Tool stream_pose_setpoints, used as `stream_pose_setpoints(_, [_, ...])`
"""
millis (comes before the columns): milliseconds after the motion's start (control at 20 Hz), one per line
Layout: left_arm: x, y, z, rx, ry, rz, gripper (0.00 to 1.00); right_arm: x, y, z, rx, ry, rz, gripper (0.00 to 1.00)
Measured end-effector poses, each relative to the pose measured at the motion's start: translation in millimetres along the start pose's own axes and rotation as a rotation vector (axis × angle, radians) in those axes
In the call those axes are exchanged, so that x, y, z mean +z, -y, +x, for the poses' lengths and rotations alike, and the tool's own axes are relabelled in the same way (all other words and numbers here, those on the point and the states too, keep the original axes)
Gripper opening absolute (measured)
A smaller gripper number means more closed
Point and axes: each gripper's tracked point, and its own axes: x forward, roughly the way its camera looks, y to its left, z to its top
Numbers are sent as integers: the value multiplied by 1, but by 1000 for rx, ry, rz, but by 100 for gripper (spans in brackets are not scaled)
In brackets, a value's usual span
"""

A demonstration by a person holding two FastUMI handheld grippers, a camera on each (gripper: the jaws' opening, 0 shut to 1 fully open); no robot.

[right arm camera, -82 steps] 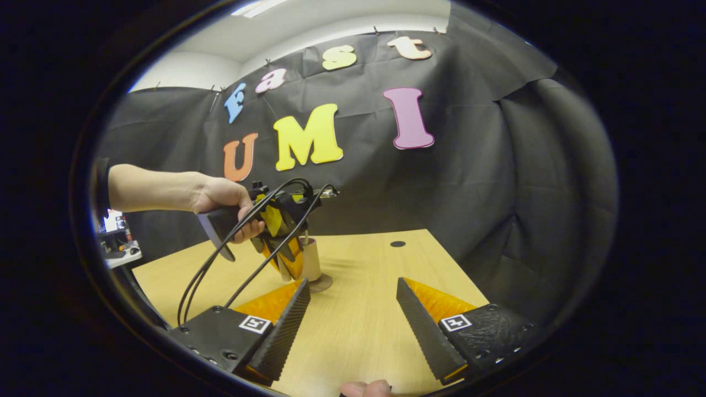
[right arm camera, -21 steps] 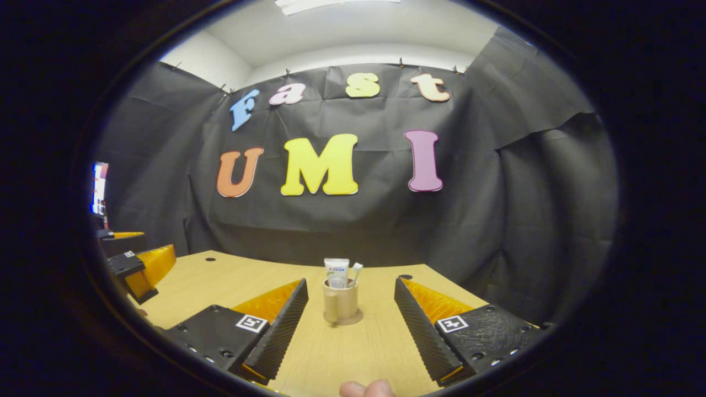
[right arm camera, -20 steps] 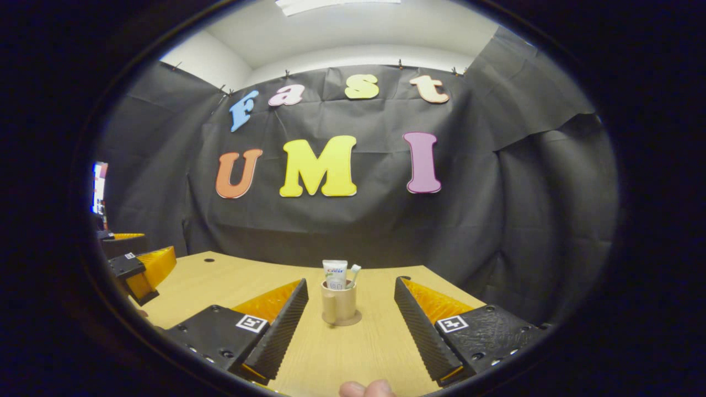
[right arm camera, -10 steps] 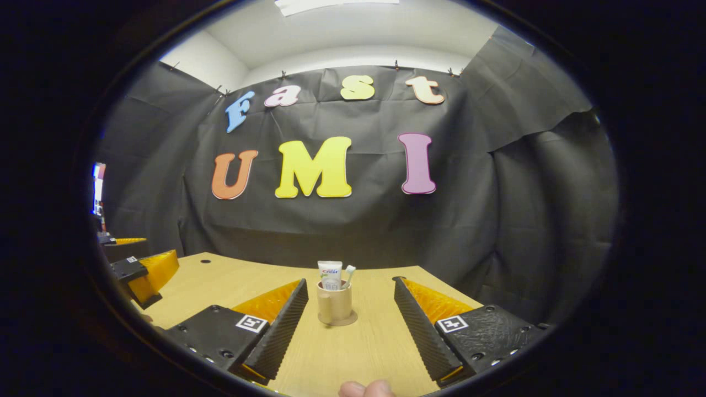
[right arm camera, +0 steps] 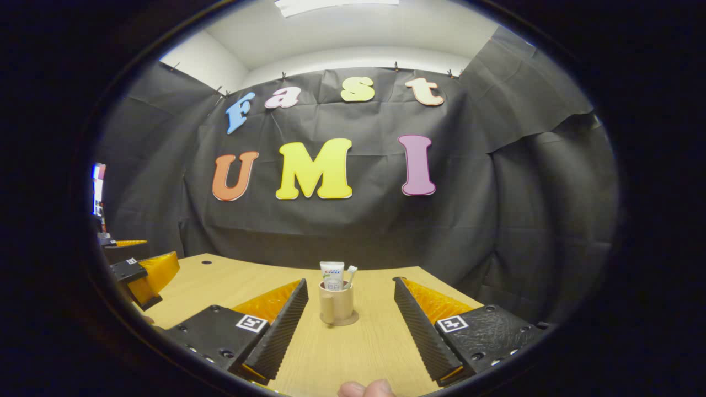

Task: Put the toothbrush and toothpaste on the desktop into the cup, then pick up the cup and place it on the coaster on the desktop.

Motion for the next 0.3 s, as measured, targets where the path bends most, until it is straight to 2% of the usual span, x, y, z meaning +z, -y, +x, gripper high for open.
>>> stream_pose_setpoints(300, [4, 8, -1, -29, 15, 22, 99, 1, 1, -2, -2, 2, -5, 95])
